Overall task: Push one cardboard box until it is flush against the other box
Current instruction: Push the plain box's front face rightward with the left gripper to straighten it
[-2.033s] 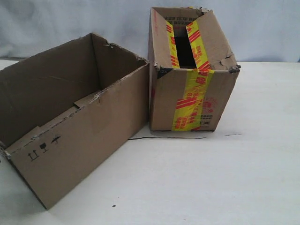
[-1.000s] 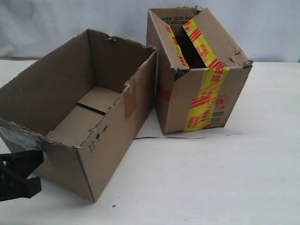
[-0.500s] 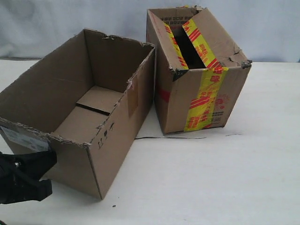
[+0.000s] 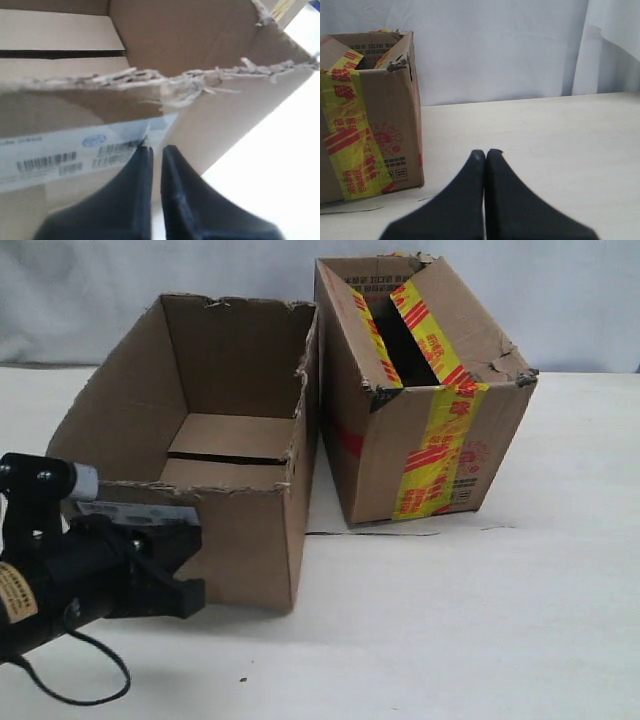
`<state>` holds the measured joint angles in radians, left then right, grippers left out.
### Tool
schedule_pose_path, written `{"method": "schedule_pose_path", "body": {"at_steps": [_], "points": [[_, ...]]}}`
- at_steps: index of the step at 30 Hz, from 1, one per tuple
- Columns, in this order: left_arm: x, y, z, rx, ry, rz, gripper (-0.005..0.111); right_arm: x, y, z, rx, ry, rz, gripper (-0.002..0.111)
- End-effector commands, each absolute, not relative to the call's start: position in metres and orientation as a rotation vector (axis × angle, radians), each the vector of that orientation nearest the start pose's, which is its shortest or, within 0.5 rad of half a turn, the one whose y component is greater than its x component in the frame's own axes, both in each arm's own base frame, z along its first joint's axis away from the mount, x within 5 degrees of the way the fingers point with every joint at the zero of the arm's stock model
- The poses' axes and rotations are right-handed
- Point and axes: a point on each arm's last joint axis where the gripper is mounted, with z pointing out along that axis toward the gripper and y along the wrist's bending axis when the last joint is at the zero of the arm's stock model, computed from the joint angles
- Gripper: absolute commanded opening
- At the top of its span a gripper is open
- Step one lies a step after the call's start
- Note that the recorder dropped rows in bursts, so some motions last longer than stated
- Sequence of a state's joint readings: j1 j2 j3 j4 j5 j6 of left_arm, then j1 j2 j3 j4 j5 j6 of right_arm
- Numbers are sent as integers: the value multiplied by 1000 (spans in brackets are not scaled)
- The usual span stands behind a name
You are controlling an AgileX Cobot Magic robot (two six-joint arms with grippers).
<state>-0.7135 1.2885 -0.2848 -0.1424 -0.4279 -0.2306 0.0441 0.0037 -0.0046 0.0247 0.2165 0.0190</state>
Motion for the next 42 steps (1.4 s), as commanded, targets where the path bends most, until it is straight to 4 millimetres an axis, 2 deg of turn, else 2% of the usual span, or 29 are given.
{"method": "schedule_pose_path", "body": {"at_steps": [1,6,13,22,29,36,39,42], "points": [[179,-150,181,365,2052,-591,0,56,3,194,-17,1698,62,0],[197,-160,178,383,2054,-549,0,56,3,194,-17,1698,62,0],[220,-145,180,315,2045,-478,0,56,3,194,-17,1698,62,0],[225,-143,179,341,2020,-462,0,56,3,194,-17,1698,62,0],[241,-154,174,349,2044,-457,0,56,3,194,-17,1698,62,0],[251,-161,181,346,2031,-463,0,56,3,194,-17,1698,62,0],[251,-161,181,354,2031,-460,0,56,3,194,-17,1698,62,0],[247,-159,190,390,2016,-447,0,56,3,194,-17,1698,62,0]]}}
